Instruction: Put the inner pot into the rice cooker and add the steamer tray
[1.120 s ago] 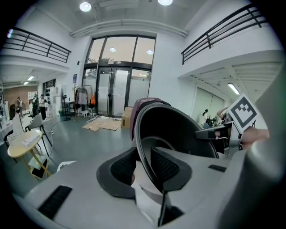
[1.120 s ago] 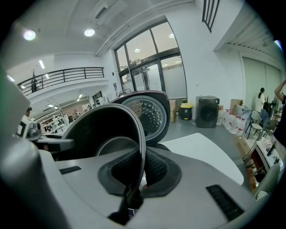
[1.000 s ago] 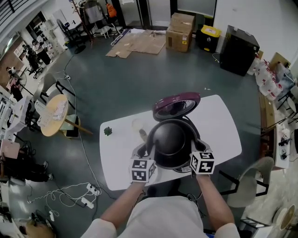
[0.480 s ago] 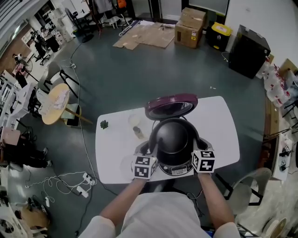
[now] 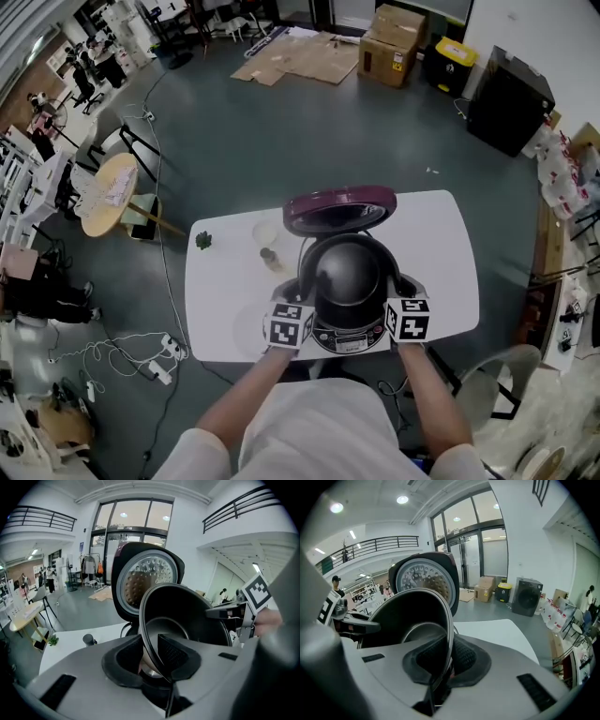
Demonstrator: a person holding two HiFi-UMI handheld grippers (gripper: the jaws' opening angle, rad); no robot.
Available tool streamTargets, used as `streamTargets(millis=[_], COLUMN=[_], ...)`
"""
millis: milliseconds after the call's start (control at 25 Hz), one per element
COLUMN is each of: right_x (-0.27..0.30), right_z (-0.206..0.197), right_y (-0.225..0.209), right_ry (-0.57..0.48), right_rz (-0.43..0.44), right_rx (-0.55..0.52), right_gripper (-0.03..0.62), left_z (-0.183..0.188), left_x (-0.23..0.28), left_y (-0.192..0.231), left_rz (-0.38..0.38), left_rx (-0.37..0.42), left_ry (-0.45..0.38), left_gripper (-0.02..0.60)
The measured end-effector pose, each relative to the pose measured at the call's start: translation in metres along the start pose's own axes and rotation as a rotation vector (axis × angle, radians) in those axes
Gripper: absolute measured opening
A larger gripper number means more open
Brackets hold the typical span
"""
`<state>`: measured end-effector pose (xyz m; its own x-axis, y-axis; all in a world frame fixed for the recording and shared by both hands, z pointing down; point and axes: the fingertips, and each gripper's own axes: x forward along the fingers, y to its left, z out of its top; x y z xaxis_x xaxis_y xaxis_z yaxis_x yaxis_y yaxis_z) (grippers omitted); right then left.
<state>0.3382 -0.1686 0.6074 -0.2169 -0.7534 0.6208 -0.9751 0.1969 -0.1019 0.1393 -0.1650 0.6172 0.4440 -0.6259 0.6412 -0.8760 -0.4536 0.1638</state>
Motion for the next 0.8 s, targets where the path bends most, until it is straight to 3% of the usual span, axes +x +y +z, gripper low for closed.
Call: streamTargets(millis=[400, 800], right_x=[0.022, 0.045], right_z=[-0.022, -0.043], right_y=[-0.004, -0.004], right_ry=[0.121, 0.219], right_rz=[-0.015, -0.008], right_rx=[0.011, 0.010], right_gripper=[0.035, 0.040], left_z=[-0.022, -0.038], left_x=[0.022, 0.042], left_y=[0.004, 0.011], left_rz=[-0.056, -0.064], left_rx=[0.059, 0.073], left_ry=[0.141, 0.203], left_gripper=[0.129, 0.130])
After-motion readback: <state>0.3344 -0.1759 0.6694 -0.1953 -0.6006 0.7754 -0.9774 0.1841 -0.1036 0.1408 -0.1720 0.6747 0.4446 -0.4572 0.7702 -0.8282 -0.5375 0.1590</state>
